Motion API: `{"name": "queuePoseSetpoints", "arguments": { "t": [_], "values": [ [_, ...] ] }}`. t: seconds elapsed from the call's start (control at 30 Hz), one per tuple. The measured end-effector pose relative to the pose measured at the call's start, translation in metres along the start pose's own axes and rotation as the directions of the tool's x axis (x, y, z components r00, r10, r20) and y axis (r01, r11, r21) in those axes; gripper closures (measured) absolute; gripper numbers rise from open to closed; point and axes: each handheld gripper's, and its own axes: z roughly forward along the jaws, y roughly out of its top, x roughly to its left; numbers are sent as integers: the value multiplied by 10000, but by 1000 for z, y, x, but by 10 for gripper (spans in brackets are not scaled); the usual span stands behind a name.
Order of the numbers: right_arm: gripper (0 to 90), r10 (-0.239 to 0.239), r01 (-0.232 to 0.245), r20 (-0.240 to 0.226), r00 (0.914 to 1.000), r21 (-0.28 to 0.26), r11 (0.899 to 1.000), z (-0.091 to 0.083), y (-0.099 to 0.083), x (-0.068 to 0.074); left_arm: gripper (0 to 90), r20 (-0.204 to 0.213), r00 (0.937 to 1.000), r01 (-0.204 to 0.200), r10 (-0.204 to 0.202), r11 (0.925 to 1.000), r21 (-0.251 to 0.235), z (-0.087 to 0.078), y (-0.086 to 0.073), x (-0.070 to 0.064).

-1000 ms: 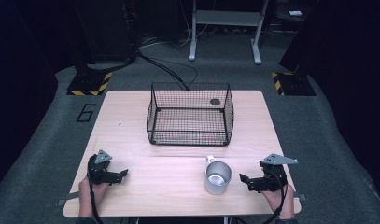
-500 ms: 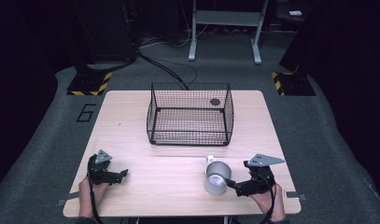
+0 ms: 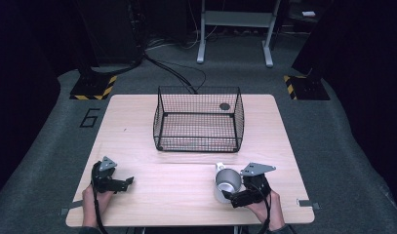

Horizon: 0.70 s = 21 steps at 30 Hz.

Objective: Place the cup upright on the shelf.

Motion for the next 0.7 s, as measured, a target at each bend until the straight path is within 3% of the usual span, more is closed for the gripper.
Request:
{"name": "queuePoseSetpoints", "arguments": {
  "t": [0.5, 0.7],
  "values": [
    [0, -482, 435, 806, 9956, 583, 9973, 23, 3, 14, 3, -2, 10000, -2, 2, 10000, 0, 0, 0, 0],
    [8, -346, 303, 837, 9959, 516, 9982, 26, 3, 13, 3, -2, 10000, 2, -2, 10000, 0, 0, 0, 0]
  ]
}}
